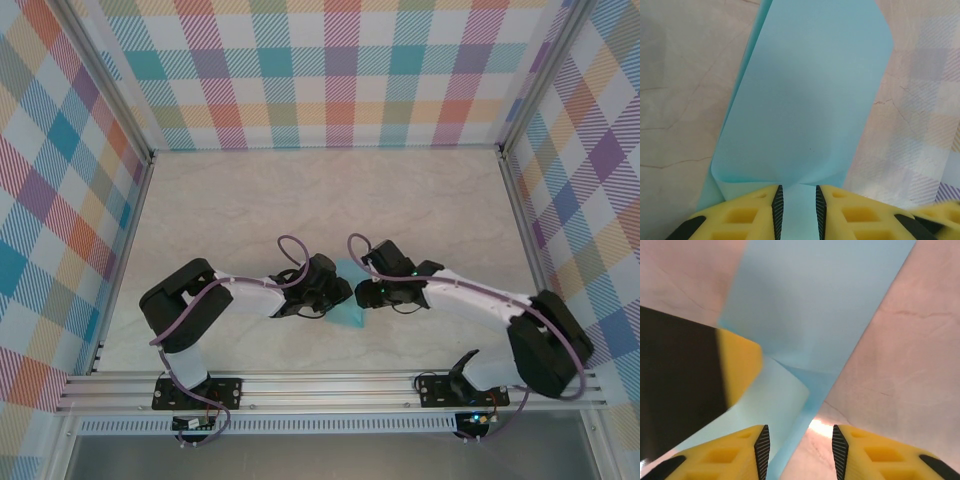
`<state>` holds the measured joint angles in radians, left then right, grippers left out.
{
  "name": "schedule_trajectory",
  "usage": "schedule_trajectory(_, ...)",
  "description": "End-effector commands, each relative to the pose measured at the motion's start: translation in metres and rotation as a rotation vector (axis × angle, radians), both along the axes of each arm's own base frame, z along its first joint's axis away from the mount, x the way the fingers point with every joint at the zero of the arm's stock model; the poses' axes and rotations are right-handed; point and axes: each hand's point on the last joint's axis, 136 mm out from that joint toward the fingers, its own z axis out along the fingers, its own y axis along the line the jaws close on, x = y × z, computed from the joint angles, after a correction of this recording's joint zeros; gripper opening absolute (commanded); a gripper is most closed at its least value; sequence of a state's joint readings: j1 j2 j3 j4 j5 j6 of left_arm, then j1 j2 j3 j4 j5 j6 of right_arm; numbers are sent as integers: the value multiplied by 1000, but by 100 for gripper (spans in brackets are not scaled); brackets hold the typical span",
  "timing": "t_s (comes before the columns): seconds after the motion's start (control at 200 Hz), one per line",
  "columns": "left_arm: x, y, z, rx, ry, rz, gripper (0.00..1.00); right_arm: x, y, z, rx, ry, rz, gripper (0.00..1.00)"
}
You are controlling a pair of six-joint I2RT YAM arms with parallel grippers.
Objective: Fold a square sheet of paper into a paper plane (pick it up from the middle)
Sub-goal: Fold the triangle a second time at the center of the table.
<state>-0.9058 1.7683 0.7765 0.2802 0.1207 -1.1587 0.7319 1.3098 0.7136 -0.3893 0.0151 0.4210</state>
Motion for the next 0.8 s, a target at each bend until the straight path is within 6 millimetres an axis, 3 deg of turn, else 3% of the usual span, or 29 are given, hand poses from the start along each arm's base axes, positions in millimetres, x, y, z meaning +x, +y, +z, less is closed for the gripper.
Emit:
schedule_trajectory(0.0, -19, 11, -29, 85, 46, -30, 27, -20, -5, 7, 62, 49, -23, 35)
schedule_trajectory(0.21, -18, 8, -27, 82, 41, -40, 27, -49, 36, 16, 338, 217, 52, 15)
schedule_trajectory(0.32, -19, 9, -28, 88, 41, -38, 27, -44, 33, 7, 300, 228, 15, 14)
schedule_trajectory(0.49, -20, 10, -28, 92, 41, -44, 27, -42, 48, 5, 315, 295, 35, 13)
schedule_trajectory(0.795, -20, 12, -28, 101, 39, -46, 27, -38, 41, -28, 181, 386, -25, 14)
